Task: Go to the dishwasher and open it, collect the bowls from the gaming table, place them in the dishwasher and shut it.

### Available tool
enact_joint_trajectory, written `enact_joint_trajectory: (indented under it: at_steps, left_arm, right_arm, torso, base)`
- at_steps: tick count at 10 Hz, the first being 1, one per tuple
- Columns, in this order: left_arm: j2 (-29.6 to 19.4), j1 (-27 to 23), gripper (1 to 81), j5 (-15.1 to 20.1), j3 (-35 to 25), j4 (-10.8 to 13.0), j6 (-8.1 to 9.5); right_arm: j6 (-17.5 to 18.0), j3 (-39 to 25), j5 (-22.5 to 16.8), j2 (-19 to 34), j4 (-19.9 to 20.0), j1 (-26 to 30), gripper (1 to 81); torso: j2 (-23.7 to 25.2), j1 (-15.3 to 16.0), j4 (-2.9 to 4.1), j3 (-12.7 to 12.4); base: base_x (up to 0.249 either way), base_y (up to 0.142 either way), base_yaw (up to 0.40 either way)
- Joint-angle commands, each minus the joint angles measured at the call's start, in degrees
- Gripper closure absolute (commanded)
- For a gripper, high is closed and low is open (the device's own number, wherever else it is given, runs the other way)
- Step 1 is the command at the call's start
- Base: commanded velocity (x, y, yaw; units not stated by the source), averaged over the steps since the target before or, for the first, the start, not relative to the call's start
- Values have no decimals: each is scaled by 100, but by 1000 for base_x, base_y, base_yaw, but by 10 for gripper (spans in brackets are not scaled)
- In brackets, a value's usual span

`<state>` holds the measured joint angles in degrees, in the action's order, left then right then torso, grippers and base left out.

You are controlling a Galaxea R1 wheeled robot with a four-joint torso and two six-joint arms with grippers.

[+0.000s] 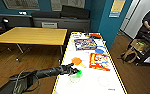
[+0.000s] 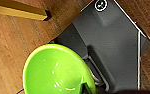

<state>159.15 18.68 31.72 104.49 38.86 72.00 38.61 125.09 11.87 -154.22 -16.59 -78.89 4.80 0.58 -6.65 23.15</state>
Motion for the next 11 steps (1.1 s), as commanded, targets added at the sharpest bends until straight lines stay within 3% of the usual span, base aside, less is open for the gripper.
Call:
enact_joint_trajectory:
  at_steps: [1, 11]
  left_arm:
    - [241, -922, 10, 607, 11, 288, -28]
    - [794, -1212, 10, 634, 301, 297, 7]
  right_arm:
    - [-11, -38, -265, 135, -107, 167, 811]
    - [-11, -38, -265, 144, -99, 184, 811]
  torso:
    - [0, 0, 0, 0]
    - [0, 0, 0, 0]
  base:
    - [0, 0, 0]
    - [0, 0, 0]
